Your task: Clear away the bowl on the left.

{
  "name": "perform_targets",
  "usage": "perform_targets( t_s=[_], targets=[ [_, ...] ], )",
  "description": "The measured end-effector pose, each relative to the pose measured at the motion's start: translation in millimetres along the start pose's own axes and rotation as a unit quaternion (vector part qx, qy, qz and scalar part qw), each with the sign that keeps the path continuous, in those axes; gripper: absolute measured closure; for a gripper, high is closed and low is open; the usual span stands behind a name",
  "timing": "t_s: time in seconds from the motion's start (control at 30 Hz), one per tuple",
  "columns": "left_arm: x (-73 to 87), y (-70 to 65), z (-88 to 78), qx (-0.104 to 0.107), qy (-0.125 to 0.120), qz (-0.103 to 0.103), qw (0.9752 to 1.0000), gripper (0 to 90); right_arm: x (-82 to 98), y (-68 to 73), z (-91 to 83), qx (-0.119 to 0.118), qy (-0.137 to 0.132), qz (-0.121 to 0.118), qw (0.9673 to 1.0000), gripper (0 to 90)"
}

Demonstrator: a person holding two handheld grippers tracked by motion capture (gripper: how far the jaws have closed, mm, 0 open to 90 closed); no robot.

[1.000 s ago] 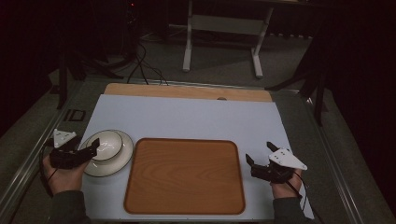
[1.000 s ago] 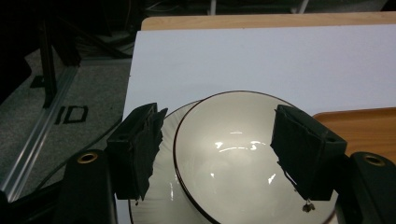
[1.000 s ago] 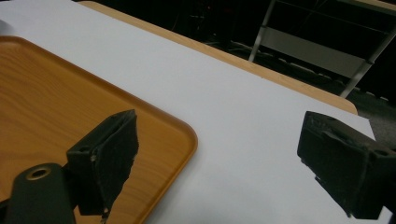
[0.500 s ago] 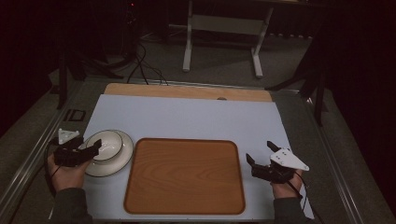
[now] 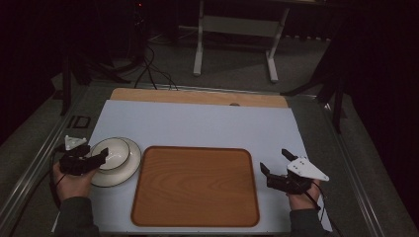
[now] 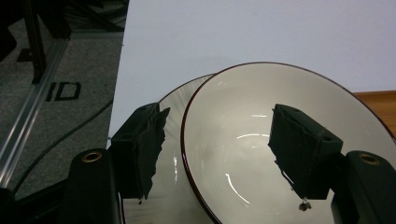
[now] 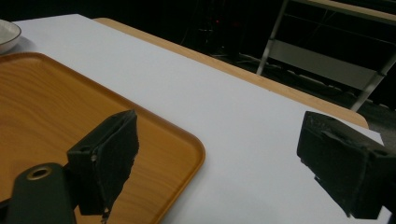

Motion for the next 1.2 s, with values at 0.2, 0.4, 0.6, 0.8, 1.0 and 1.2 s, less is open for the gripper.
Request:
perform_targets(
  t_s=[0.2,0.4,0.6,0.8,1.0,1.2],
  targets=[
    [1.7,2.7,2.5,-0.002,0.007,-0.006,1.0000,36.7,-0.9,0.4,-0.7,-0.004,-0.006,0.000,1.0000,12.4],
    [2.9,3.8,4.2,-0.004,0.016,-0.010,0.9998,42.1,-1.5,1.6,-0.5,-0.007,-0.007,-0.006,0.9999,12.4],
    [4.3,5.1,6.3,-0.006,0.026,-0.016,0.9995,46.7,-1.7,1.4,-1.2,-0.007,-0.009,-0.006,0.9999,12.5],
    [6.7,6.8,11.7,-0.007,0.043,-0.016,0.9989,54.8,-2.1,1.8,-1.3,-0.008,-0.011,-0.008,0.9999,12.5],
    [7.1,7.9,11.8,-0.010,0.048,-0.017,0.9986,61.7,-2.2,1.4,-1.6,-0.007,-0.012,-0.009,0.9999,12.5],
    [9.0,8.0,14.4,-0.018,0.060,-0.012,0.9980,63.9,-2.6,1.6,-2.0,-0.007,-0.013,-0.010,0.9998,12.5]
  ],
)
Point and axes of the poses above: each handheld gripper's, and its own axes: z roughly forward along the jaws, x roughly out of its underside, y roughly to its left, the point moved 4 cm from there along z, roughly forward along the jaws, and after that the axes turned 12 degrees about -z, right-handed, at the moved point
